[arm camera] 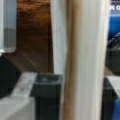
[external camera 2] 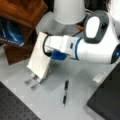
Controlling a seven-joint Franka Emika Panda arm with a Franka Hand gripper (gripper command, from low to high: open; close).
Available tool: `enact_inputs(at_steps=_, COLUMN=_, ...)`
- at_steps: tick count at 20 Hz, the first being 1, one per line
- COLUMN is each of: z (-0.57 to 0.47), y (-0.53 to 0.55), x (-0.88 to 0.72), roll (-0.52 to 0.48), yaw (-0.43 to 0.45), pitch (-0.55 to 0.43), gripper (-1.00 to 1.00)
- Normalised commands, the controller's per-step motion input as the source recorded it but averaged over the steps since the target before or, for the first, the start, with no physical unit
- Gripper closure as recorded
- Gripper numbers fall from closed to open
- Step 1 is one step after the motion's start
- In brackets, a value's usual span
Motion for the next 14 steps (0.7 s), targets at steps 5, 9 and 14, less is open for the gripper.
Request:
enact_inputs(at_steps=5, z=-0.14, y=0.11, x=0.24, roll=-0.105, yaw=-0.354, pitch=0.015, gripper=1.0)
enact_inputs(at_steps=9, z=-0.18, y=0.18, x=0.21, roll=-0.088, yaw=-0.443, pitch=-0.024, gripper=1.0)
enact_inputs(at_steps=14, z=-0.09, y=0.24, x=0.18, roll=-0.085, yaw=-0.449, pitch=-0.028, gripper=1.0)
